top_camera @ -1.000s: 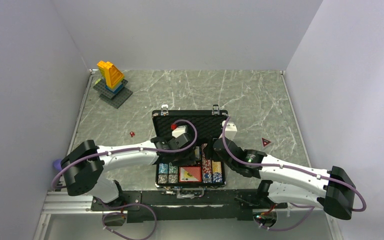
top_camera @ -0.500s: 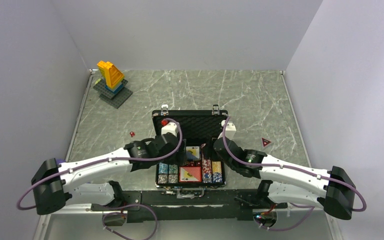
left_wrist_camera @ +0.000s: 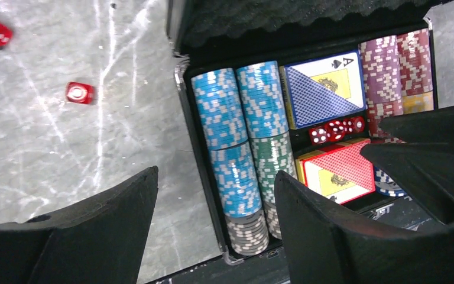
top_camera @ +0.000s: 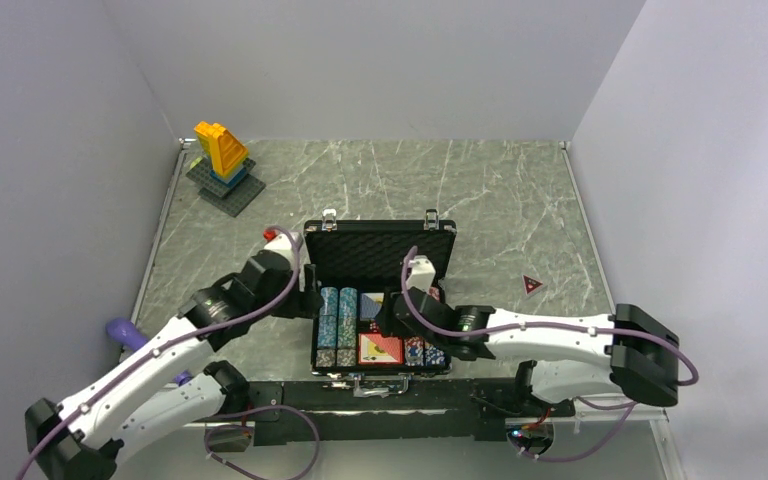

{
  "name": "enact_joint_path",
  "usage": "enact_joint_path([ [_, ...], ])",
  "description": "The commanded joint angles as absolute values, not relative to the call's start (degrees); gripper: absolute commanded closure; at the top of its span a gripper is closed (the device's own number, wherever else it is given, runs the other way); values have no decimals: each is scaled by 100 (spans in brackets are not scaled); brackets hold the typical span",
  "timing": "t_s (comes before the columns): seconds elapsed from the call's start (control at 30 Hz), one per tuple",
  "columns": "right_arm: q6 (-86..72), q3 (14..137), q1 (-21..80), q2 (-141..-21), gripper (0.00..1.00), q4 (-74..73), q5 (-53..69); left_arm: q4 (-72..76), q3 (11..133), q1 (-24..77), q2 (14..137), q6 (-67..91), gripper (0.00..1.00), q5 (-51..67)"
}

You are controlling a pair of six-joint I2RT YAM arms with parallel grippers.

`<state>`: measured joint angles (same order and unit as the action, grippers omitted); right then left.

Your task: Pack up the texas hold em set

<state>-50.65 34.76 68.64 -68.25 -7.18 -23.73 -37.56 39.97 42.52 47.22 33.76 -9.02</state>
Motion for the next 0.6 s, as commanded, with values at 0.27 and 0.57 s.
enact_joint_path([
  [0.27,-5089,4520,7075,-8221,49,-275,-1793,-4271,4527,1830,4272,1942,22,276],
  [0.57,-5021,5209,7084,-8926,50,-846,-1745,-3578,4274,819,4622,1467,21,361],
])
